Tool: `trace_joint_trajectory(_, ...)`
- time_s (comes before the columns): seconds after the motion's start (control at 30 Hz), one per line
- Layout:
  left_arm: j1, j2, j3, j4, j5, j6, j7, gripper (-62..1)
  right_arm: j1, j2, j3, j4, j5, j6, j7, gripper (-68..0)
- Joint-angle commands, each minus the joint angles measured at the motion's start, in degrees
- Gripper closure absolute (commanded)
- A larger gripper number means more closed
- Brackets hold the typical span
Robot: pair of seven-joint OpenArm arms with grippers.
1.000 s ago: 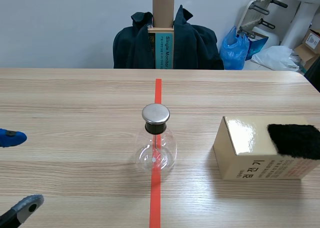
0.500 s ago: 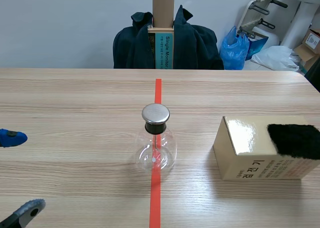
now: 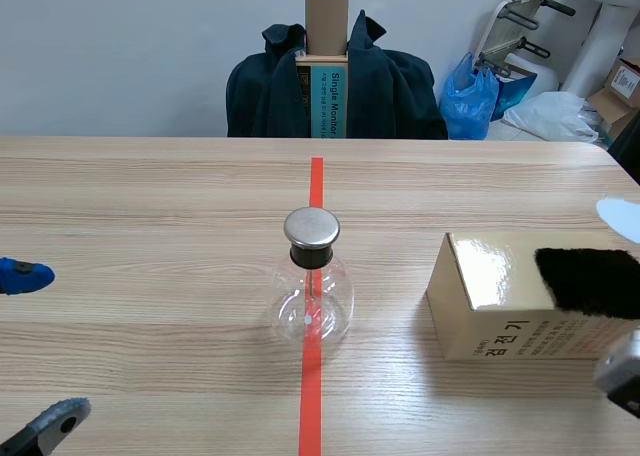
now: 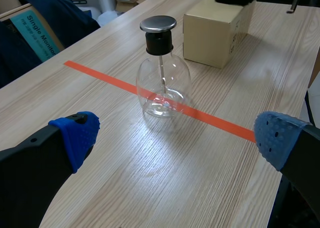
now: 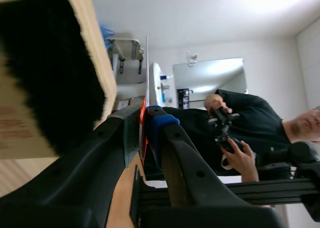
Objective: Do the electroscope experiment.
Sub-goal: 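Rub the plate on the fur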
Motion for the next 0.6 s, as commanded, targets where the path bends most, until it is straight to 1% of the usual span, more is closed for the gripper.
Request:
trace_joint_trajectory(0.0, -0.6, 0.0, 0.1, 0.3, -0.8, -0.1, -0.9, -62.3, 0.0, 0.9, 0.4, 0.8, -0.1, -3.0, 0.2, -0.8)
trace_joint_trajectory(0.13, -0.6, 0.0, 0.1, 0.3, -0.8, -0.1, -0.8, -62.3, 0.0, 0.9, 0.0, -0.5, -0.5, -1.9, 0.2, -0.8)
trace_joint_trajectory(0.2, -0.6, 0.0, 0.1, 0.3, -0.8, -0.1, -0.8, -62.3, 0.0, 0.9, 0.0, -0.8, -1.0, -0.7, 0.2, -0.8)
trace_joint_trajectory(0.27, -0.6, 0.0, 0.1, 0.3, -0.8, -0.1, -0.8, -62.3, 0.0, 0.9, 0.0, -1.4, -1.3, -0.3, -0.1, -0.8)
trace_joint_trajectory(0.43, -0.6, 0.0, 0.1, 0.3, -0.8, -0.1, -0.8, -62.3, -0.5, 0.9, 0.0, -2.6, -2.2, 2.0, -0.2, -0.8)
trace_joint_trajectory(0.53, -0.6, 0.0, 0.1, 0.3, -0.8, -0.1, -0.8, -62.3, -1.3, 0.9, 0.0, -3.3, -2.6, 2.4, -0.2, -0.8)
trace_joint_trajectory(0.57, -0.6, 0.0, 0.1, 0.3, -0.8, -0.1, -0.8, -62.3, -1.3, 0.9, 0.0, -3.3, -2.6, 3.0, -0.2, -0.8)
